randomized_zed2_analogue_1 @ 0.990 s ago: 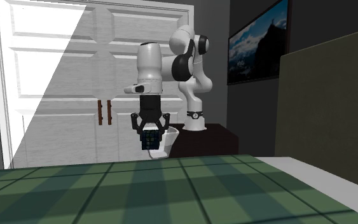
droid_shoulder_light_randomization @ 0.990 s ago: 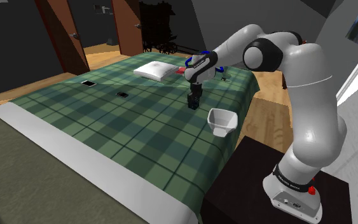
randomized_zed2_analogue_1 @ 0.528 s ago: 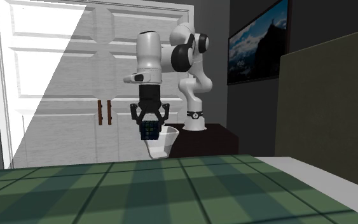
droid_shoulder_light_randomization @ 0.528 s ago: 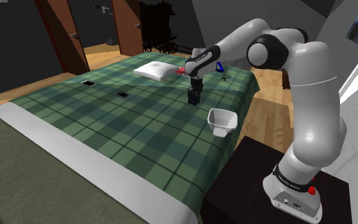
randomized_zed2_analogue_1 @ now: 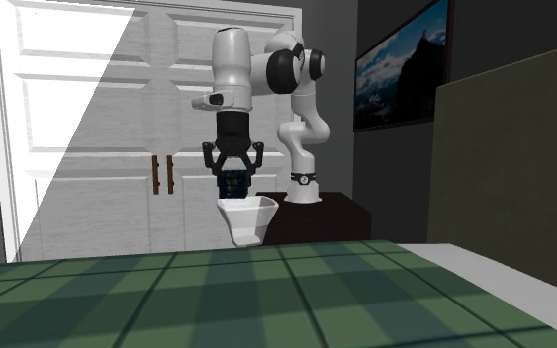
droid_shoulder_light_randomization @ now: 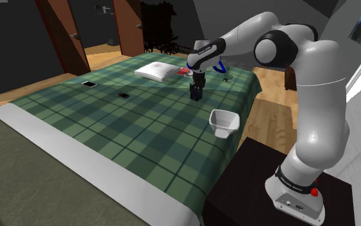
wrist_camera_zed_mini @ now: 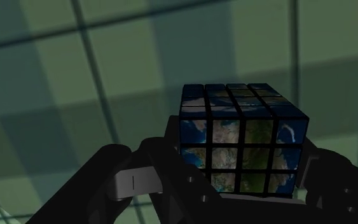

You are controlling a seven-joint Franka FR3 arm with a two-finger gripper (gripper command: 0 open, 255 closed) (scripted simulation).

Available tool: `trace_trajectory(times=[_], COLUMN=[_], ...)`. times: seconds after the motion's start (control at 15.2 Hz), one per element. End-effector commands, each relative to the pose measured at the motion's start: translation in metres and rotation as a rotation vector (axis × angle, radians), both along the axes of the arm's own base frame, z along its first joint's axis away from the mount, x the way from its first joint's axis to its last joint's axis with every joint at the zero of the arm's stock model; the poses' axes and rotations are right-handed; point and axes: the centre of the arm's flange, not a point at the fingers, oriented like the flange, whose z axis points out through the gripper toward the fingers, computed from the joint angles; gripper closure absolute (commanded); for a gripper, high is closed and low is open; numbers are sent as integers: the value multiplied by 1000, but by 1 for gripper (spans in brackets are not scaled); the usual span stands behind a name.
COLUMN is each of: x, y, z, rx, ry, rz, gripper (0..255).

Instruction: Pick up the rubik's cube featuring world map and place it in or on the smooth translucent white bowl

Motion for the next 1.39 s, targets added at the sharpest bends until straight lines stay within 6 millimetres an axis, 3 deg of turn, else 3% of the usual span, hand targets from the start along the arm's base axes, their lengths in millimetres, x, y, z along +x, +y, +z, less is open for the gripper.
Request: trace_trajectory(times=[0.0,0.07,1.19,1.32], x=[1,1,-229,-229], y=[0,0,-3,-3], z=[9,10,15,4], rx=[0,0,0,0], ry=[0,0,0,0], rz=[0,0,0,0], gripper=[255,255,255,255])
